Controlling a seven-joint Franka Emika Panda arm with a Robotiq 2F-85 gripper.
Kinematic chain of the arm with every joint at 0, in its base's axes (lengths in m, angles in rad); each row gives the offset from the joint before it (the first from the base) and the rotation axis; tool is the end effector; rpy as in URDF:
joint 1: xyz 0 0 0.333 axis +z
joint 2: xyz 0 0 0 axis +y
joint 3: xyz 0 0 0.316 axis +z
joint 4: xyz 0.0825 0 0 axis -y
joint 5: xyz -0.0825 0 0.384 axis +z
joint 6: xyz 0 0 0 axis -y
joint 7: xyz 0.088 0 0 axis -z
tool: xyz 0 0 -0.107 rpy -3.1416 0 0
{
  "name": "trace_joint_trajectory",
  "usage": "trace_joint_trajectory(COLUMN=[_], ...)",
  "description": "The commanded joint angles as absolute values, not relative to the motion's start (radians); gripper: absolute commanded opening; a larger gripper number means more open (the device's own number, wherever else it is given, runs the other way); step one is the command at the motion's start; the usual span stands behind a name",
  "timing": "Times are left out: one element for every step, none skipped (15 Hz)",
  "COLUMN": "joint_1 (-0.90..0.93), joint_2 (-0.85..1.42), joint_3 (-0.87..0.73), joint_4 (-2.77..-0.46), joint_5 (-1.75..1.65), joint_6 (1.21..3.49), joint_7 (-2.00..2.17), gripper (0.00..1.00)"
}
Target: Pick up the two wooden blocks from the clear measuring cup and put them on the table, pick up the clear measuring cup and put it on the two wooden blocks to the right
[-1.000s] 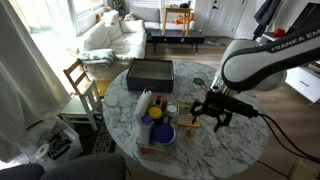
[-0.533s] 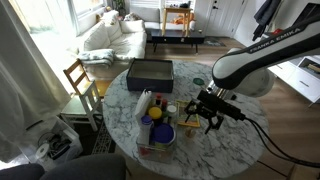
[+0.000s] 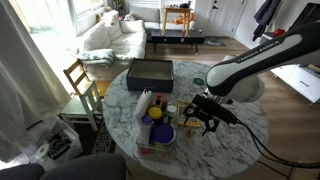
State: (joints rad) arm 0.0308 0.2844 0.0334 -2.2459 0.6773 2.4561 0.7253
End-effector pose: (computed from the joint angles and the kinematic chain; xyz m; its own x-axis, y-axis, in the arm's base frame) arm 0.5345 0.0343 0.2329 0.3556 -0.8558 -0.3756 -0.9345 -0.3192 -0.1575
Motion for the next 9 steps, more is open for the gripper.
trace_joint_trajectory(joint_1=[0.043, 0.043, 0.042, 0.043, 0.043, 0.043, 0.044, 0.044, 0.044], joint_2=[0.319, 0.323, 0.326, 0.329, 0.331, 0.334, 0.335, 0.335, 0.335], joint_3=[0.026, 0.025, 0.025, 0.024, 0.024, 0.024, 0.023, 0.021, 0.021], joint_4=[-2.226, -2.224, -2.221, -2.219, -2.217, -2.215, -2.214, -2.213, -2.213], joint_5=[0.689, 0.687, 0.687, 0.685, 0.684, 0.682, 0.679, 0.676, 0.675], joint_6=[2.470, 2.468, 2.467, 2.465, 2.464, 2.461, 2.459, 2.457, 2.454], joint_7=[0.758, 0.766, 0.771, 0.778, 0.786, 0.793, 0.802, 0.811, 0.817], gripper=[0.86, 0.77, 0.71, 0.67, 0.65, 0.70, 0.73, 0.78, 0.86])
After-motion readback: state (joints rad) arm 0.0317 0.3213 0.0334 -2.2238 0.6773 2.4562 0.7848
